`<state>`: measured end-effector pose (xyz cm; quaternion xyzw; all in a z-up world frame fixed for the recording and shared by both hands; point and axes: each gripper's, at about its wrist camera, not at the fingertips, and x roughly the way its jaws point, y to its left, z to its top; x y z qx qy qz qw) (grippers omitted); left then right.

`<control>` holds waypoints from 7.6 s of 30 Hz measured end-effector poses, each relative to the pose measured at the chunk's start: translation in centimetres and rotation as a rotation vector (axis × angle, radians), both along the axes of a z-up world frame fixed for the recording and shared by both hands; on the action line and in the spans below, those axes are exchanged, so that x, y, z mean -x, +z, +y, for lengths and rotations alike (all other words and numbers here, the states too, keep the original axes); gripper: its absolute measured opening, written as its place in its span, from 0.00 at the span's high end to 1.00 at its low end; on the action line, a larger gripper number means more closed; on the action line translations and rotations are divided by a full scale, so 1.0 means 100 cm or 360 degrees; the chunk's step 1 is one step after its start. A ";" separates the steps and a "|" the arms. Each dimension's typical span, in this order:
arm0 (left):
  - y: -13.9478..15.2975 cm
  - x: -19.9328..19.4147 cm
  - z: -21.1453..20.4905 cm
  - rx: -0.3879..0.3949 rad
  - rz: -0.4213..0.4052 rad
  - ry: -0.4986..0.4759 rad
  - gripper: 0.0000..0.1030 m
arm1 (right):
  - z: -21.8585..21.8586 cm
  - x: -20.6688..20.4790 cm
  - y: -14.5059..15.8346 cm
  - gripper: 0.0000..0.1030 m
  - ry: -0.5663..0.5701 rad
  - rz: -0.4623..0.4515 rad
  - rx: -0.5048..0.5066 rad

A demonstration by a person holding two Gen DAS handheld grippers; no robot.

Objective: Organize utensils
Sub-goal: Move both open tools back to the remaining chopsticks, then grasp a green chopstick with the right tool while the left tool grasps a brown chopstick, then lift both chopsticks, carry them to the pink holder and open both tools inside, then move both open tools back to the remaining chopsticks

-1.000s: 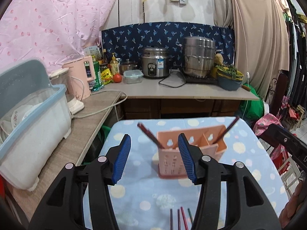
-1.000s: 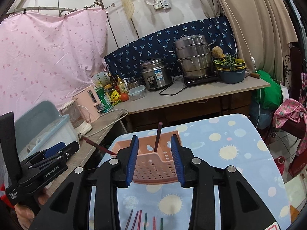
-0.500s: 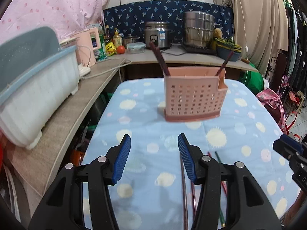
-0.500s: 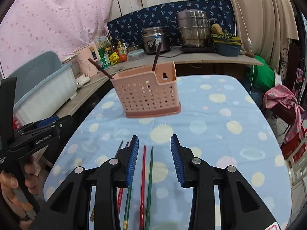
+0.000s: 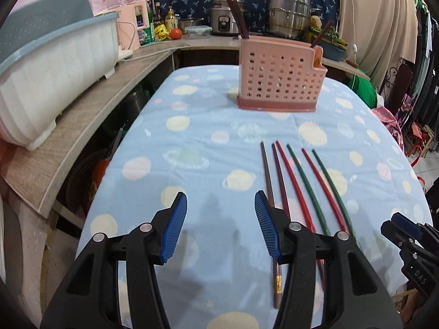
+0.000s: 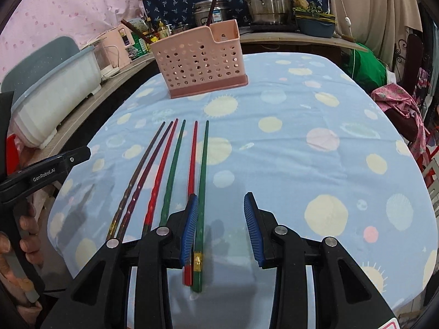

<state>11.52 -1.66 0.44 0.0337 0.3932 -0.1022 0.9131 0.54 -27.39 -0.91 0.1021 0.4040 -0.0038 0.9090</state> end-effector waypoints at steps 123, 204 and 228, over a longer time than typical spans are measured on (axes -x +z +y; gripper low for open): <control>0.127 -0.057 -0.026 0.0274 -0.0254 -0.0160 0.93 | -0.037 -0.069 0.138 0.93 -0.0014 -0.0604 -0.0026; 0.182 -0.165 -0.055 0.0322 -0.0598 -0.0031 0.55 | -0.045 -0.204 0.173 0.82 -0.0051 -0.0727 -0.0110; 0.076 -0.061 -0.022 0.0202 -0.0233 -0.0103 0.55 | 0.013 -0.061 0.088 0.82 0.0112 -0.0392 0.0029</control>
